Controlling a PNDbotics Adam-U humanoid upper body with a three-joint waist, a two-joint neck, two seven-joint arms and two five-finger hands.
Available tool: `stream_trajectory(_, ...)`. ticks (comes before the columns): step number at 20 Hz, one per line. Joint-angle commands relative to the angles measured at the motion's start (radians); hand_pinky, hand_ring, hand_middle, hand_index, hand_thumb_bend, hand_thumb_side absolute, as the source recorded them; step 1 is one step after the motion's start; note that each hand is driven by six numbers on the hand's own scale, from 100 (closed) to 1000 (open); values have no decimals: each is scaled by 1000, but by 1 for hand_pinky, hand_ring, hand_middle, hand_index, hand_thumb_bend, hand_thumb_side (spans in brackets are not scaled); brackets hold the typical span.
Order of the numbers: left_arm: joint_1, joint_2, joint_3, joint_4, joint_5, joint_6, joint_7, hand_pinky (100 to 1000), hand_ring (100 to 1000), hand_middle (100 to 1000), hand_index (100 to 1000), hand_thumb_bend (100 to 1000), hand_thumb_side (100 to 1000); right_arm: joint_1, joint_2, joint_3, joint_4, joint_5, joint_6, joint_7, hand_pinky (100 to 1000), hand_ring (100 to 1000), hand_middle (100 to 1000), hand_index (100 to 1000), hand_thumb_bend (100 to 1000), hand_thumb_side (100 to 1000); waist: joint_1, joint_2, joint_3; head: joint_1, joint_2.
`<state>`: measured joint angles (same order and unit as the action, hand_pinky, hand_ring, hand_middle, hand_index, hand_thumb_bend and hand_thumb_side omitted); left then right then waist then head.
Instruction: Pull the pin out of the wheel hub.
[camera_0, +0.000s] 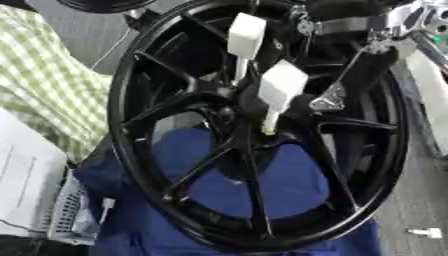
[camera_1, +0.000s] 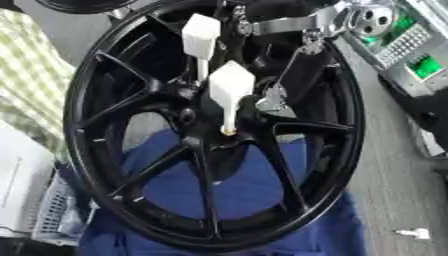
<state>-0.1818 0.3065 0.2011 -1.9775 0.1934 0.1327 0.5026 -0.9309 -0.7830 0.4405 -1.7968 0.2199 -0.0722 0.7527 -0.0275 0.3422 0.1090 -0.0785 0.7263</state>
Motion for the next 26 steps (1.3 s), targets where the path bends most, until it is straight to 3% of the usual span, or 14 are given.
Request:
stream_trajectory(1, -2, 13, 12, -16, 0, -1, -2, 596, 642, 591, 731, 405, 590, 8, -59, -81, -41, -69, 50, -39, 785, 642, 449, 564, 100, 179, 3, -30, -2, 3, -16)
stream_trajectory(8, 0, 14, 16, -16, -3, -2, 2, 597, 642, 592, 731, 403, 590, 136, -180, -273, -71, -235, 134, -141, 787, 623, 416, 543, 100, 146, 8, -39, -11, 20, -24)
stream_trajectory(13, -2, 13, 19, -17, -5, -1, 2, 597, 643, 592, 732, 403, 589, 232, -244, -408, -52, -302, 154, -241, 788, 620, 414, 547, 100, 108, 14, -39, -16, 29, -26)
stream_trajectory(18, -4, 12, 32, -20, -10, -3, 15, 597, 642, 592, 732, 402, 588, 435, -320, -603, 18, -305, 161, -414, 796, 624, 430, 568, 100, 100, 20, -29, -29, 53, -28)
stream_trajectory(22, -2, 19, 45, -22, -16, -5, 31, 597, 642, 591, 732, 402, 584, 627, -304, -759, 106, -250, 143, -563, 818, 669, 498, 641, 100, 100, 30, -22, -41, 61, -26)
stream_trajectory(24, -2, 21, 48, -22, -17, -6, 35, 597, 642, 591, 732, 402, 584, 685, -281, -803, 127, -213, 127, -613, 818, 669, 498, 641, 100, 100, 33, -20, -42, 59, -27)
stream_trajectory(25, -1, 22, 50, -22, -18, -7, 38, 597, 642, 591, 732, 400, 581, 712, -258, -825, 142, -199, 127, -631, 843, 743, 638, 755, 100, 156, 40, -18, -47, 61, -27)
stream_trajectory(26, 0, 24, 54, -22, -19, -7, 42, 597, 642, 591, 732, 400, 581, 747, -225, -856, 156, -184, 125, -648, 856, 773, 704, 800, 100, 193, 47, -16, -52, 62, -27)
